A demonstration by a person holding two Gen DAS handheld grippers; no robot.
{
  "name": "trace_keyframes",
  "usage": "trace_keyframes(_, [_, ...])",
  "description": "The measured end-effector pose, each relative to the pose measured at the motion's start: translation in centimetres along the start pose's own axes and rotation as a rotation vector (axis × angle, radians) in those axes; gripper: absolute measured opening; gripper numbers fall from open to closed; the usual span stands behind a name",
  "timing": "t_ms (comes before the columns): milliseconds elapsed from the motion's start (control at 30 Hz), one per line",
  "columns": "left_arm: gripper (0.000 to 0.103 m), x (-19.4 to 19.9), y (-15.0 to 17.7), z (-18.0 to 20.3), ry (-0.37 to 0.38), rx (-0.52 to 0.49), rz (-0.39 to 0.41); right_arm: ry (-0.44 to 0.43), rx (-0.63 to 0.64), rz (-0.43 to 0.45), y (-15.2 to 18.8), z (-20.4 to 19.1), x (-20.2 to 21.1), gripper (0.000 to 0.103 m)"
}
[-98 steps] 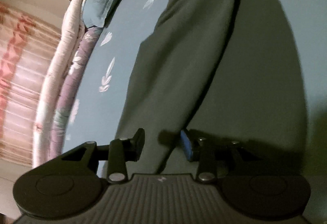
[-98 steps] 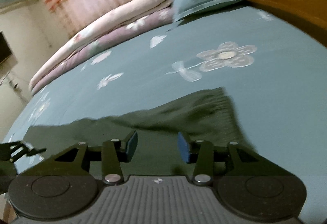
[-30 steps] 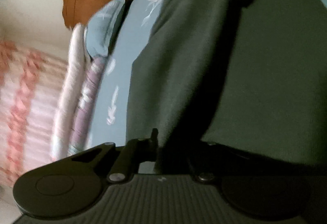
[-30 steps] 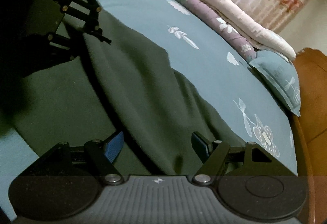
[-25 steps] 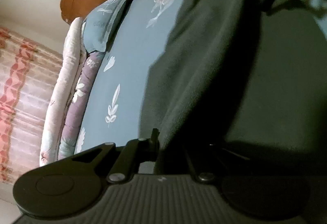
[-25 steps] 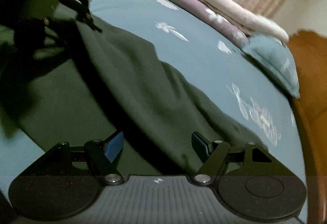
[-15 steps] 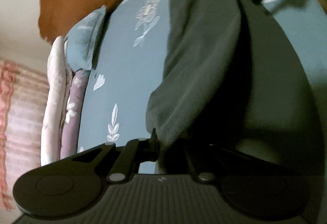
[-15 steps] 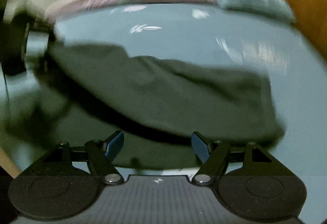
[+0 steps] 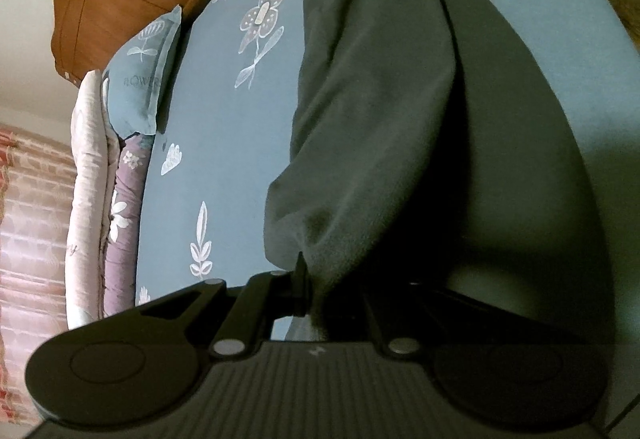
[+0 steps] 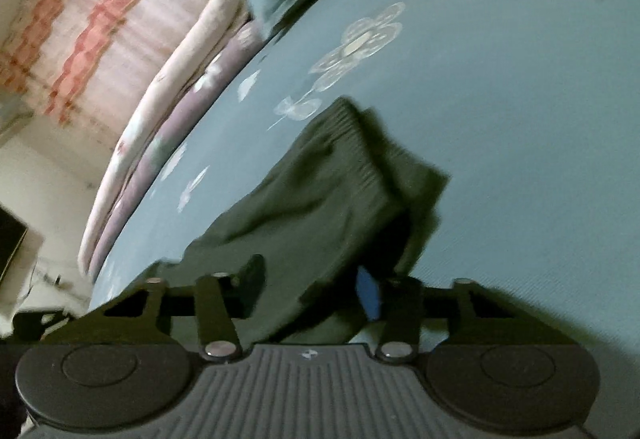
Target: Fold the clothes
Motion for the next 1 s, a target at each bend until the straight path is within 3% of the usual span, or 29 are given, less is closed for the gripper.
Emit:
trace_keyframes(67, [0.002,0.0,0.1,0.4,0.010,-0.004,-0.003,0.033,-0.016,0.015,-0.6,0.8,-0.3,0.026])
trace_keyframes(100, [0.002,-0.1,0.1,0.6,0.017,-0.012,-0.008,0.047,-0.022,0.022,-0.9,1.1,-0.4,0.010])
trace_keyframes(133, [0.002,-0.2,0.2,0.9,0.025,-0.022,-0.014,0.057,-0.020,0.027,-1.2,1.3,-0.5,0.005])
trace_keyframes(467, [0.002,0.4,-1.0,5.1,0.125,-0.249,-0.026,0.090,0.127,0.143,-6.9,-0.7,2.2,0.004])
trace_keyframes(667, [0.002,-0.1,-2.0,9.0,0.203,-0.370,-0.002,0.179,0.149,0.050,-5.9,1.9,0.6,0.004])
trace_keyframes(767, [0.002,-0.4,-1.7,9.6,0.207,-0.407,-0.005,0.179,0.125,0.040,-5.2,2.6,0.8,0.004])
trace_keyframes(900, [0.002,0.1,-0.8,8.5,0.218,-0.365,-0.021,0.145,0.143,0.054,-4.9,1.0,2.1,0.004])
trace_keyframes(1000, [0.002,0.4,-0.5,8.3,0.218,-0.356,-0.027,0.183,0.184,0.024,-4.0,0.9,1.3,0.004])
Point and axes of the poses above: each gripper's, at about its wrist camera, not at the fingertips, and x roughly against the way its jaws point, z to its right, y to its underside, the point moved 9 cm from there along -x, roughly the way its jaws point, and after that the axes turned 6 degrees about y, right-handed, at the moved point
